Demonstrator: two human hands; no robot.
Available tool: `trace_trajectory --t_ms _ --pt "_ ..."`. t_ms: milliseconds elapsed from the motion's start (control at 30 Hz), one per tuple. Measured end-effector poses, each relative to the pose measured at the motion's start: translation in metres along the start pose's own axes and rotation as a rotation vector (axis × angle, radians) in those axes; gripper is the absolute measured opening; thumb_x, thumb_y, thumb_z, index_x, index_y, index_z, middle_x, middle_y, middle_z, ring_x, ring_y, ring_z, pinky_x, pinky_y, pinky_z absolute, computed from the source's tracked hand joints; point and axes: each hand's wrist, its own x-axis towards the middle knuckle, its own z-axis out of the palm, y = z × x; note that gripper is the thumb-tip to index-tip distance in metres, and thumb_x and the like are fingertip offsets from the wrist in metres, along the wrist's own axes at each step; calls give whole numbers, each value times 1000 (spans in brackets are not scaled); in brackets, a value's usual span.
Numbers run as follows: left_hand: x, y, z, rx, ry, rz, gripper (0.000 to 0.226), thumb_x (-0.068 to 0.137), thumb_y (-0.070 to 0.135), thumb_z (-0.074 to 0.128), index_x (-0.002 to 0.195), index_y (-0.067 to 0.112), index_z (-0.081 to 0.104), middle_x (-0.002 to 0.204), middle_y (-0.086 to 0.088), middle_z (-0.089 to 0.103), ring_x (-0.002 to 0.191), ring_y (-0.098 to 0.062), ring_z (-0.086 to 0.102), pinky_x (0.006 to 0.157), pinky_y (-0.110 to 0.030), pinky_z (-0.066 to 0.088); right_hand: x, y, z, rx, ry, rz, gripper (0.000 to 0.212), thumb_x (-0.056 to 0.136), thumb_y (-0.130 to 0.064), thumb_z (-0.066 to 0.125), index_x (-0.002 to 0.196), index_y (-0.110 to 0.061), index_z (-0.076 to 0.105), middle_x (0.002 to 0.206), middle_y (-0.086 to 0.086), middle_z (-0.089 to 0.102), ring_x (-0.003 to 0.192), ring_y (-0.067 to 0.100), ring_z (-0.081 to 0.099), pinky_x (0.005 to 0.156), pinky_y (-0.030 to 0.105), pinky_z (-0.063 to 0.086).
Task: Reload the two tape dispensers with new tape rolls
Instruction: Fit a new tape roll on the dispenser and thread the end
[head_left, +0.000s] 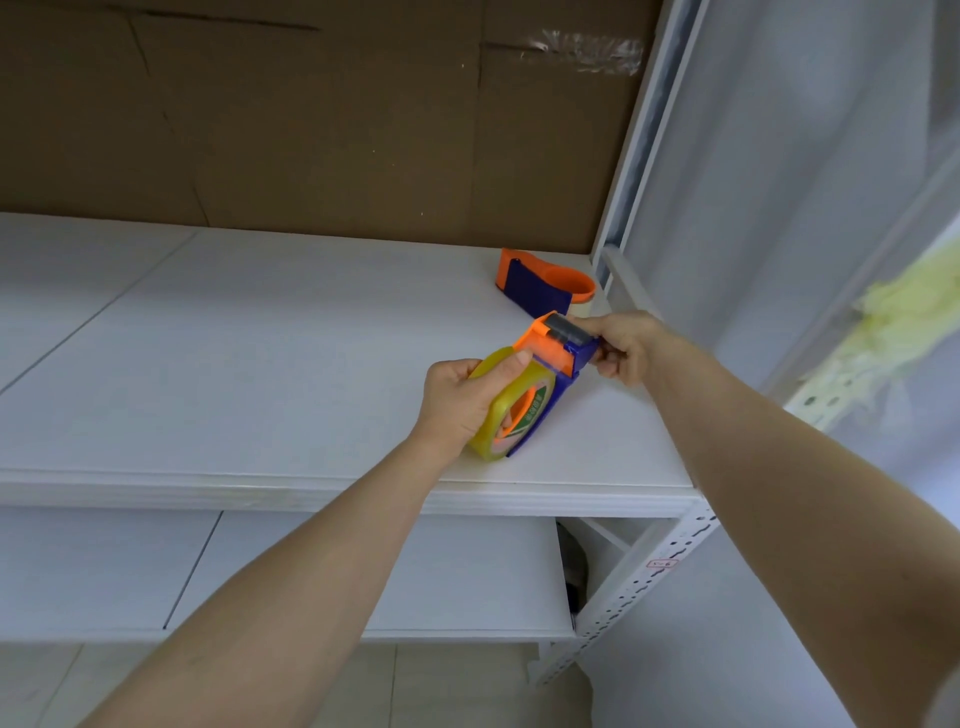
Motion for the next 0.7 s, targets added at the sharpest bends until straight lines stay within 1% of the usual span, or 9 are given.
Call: trace_trajectory --t_ms 33,100,167,233,300,400,500,600,700 --pt "0 0 0 -3 -4 6 26 79 37 69 69 14 65 53 9 69 53 -1 67 54 -15 54 -1 2 -1 46 -38 29 22 80 -30 72 80 -14 56 70 2 61 56 8 50 34 11 34" --pt "-1 0 -1 -13 -5 20 25 80 35 68 68 13 65 53 10 69 52 -1 67 53 -15 53 -3 7 0 157 -105 78 23 79 -28 71 92 -14 60 77 4 66 64 11 58 41 15 44" --pt "-2 -1 -2 -28 1 34 24 81 32 68 67 13 64 51 10 68 51 0 66 51 -13 53 -4 13 4 291 -183 133 27 80 -28 70 102 -13 63 85 7 71 76 17 66 62 25 55" --pt "-3 -1 -3 -38 2 46 23 82 29 67 67 13 64 51 10 68 50 0 66 51 -13 52 -6 19 9 415 -274 179 29 83 -29 64 109 -14 64 97 8 72 89 21 68 81 33 56" --pt "-4 -2 -4 -49 6 50 22 82 28 67 66 12 64 50 10 68 50 0 65 50 -13 52 -9 23 13 485 -330 201 30 88 -30 55 113 -15 63 106 9 70 99 23 66 90 37 52" --pt "-5 -1 -4 -40 9 57 23 82 29 68 66 12 65 51 9 68 50 -1 65 51 -14 52 -12 25 13 486 -310 192 28 93 -27 47 114 -15 61 107 10 68 98 23 66 85 37 54" --pt "-6 0 -3 -26 4 49 21 83 30 67 68 16 65 53 11 68 53 -2 66 53 -14 53 -14 17 8 259 -171 56 19 94 -20 48 108 -10 57 100 12 66 84 22 66 68 35 56" --pt "-6 1 -3 -26 2 49 20 83 30 66 68 17 64 52 12 68 52 0 66 52 -13 52 -13 2 7 132 37 -179 24 92 -25 54 110 -9 58 106 7 67 95 21 64 79 35 56" --pt "-7 1 -2 -24 15 58 22 83 29 67 66 15 63 49 12 66 49 2 64 48 -11 51 -17 -3 13 95 -12 -227 36 89 -28 61 120 -12 55 109 7 66 95 20 64 70 33 56"
